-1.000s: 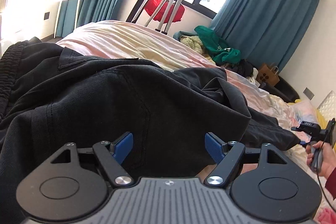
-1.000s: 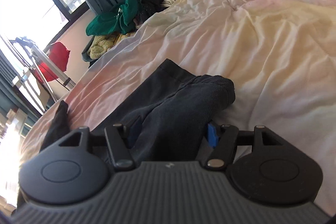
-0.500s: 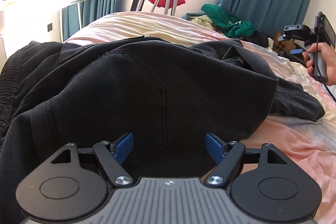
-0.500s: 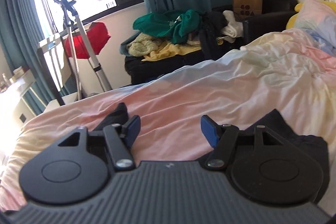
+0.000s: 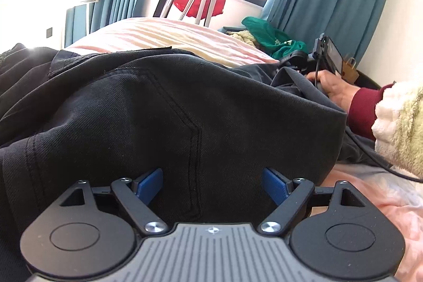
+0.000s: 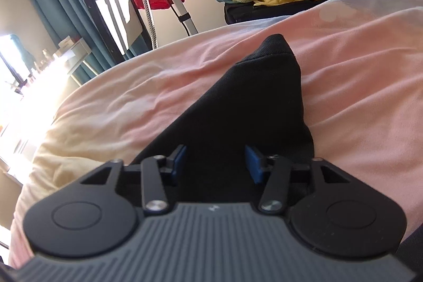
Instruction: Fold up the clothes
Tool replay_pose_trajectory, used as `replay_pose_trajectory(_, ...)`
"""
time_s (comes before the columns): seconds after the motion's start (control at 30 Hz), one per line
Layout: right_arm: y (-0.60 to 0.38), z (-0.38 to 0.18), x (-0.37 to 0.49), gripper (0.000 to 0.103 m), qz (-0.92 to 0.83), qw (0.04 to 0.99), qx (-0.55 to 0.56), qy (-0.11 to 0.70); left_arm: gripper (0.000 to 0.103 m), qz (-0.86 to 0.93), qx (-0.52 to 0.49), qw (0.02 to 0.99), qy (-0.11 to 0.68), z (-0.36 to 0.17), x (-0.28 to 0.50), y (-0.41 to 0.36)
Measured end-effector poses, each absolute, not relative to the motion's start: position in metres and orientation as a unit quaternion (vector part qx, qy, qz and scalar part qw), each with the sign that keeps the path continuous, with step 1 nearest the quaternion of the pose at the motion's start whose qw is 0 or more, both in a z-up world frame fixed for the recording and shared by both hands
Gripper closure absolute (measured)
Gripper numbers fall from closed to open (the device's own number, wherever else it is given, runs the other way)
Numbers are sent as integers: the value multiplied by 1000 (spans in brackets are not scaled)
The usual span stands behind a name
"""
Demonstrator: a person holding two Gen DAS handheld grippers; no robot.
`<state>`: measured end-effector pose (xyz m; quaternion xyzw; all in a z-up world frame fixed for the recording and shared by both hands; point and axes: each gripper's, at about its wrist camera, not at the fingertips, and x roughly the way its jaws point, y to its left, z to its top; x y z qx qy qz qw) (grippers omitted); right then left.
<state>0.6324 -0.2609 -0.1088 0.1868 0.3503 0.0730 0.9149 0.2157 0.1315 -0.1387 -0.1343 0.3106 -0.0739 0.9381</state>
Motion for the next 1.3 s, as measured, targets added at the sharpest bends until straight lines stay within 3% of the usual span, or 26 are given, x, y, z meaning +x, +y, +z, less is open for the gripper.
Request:
replay_pose_trajectory(0.33, -293, -15, 534, 100, 46, 945, 204, 252, 20, -52, -210, 929, 301, -121, 197, 156)
replay_pose_trajectory(0.47, -301, -4, 510, 100, 35, 935, 212, 282, 20, -38, -220, 927, 300, -107, 173, 166)
replay_pose_trajectory(0.67, -315, -33, 505, 94, 21, 900, 289, 326, 20, -42, -194, 938, 284, -92, 158, 153)
replay_pose_trajectory(0.77, -316, -51, 516, 70, 14, 892, 295, 343, 20, -48, -185, 940, 282, -93, 162, 145)
replay_pose_trajectory(0.83, -317, -67, 530, 40, 12, 890, 292, 351, 20, -50, -182, 941, 283, -96, 168, 141)
replay_pose_trajectory(0.87, -317, -76, 537, 36, 13, 889, 290, 353, 20, -50, -183, 940, 283, -100, 174, 139)
replay_pose_trajectory(1.0, -322, -120, 574, 36, 13, 877, 297, 377, 20, -55, -211, 937, 273, -115, 191, 142)
replay_pose_trajectory(1.17, -330, -149, 605, 41, 76, 873, 337, 343, 20, -76, -247, 934, 246, -128, 210, 147)
replay_pose_trajectory(1.23, -333, -135, 594, 86, 72, 878, 343, 327, 20, -81, -254, 934, 238, -131, 214, 148)
replay_pose_trajectory(1.3, -336, -110, 567, 86, 61, 890, 336, 302, 20, -85, -266, 932, 233, -133, 215, 149)
